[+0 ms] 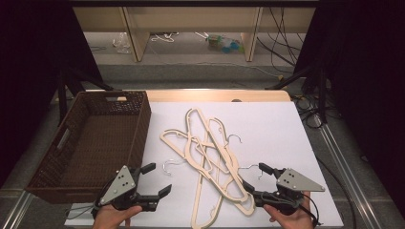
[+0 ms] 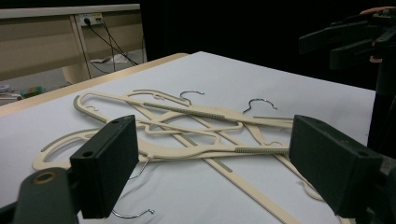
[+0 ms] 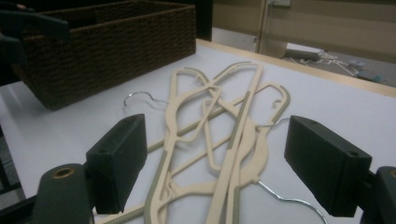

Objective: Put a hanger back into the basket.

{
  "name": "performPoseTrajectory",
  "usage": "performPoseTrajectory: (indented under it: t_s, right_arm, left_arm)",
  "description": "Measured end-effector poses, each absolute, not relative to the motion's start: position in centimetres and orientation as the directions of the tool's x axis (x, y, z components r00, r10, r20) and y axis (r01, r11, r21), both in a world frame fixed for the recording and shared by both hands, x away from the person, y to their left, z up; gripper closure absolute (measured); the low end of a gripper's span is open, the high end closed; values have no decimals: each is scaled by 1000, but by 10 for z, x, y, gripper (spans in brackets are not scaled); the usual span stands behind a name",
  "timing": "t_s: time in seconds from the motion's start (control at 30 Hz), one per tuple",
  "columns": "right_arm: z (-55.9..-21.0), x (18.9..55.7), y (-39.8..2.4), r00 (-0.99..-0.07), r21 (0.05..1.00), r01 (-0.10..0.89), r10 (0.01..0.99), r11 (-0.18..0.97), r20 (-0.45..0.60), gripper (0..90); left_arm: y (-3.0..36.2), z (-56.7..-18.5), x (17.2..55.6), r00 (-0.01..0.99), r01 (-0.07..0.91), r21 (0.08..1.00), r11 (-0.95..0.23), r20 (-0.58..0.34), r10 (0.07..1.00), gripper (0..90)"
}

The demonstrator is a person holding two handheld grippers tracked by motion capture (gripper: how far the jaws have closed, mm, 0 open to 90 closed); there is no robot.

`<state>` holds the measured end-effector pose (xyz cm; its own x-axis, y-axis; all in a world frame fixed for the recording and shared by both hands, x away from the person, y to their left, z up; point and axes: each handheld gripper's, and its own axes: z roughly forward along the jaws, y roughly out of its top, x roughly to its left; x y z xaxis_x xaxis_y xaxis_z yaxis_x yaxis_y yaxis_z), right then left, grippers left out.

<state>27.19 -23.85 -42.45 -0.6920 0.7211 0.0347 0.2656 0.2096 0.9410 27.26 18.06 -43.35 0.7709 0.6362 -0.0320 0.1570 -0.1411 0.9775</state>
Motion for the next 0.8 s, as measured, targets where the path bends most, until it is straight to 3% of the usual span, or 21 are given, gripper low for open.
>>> performPoseTrajectory:
  t_s: [0.37, 0.53, 0.8]
  right_arm:
    - [-427, 273, -229, -721, 918, 266, 693, 295, -14, 234]
    - [-426, 281, -218, -739, 879, 317, 673, 357, -7, 238]
    - [-423, 302, -183, -780, 763, 405, 626, 504, 0, 349]
  left_arm:
    - [180, -433, 272, 774, 152, 977, -147, -25, 633, 162]
    - [180, -433, 273, 777, 144, 977, -158, -12, 630, 162]
    - [179, -433, 271, 772, 163, 978, -128, -46, 634, 162]
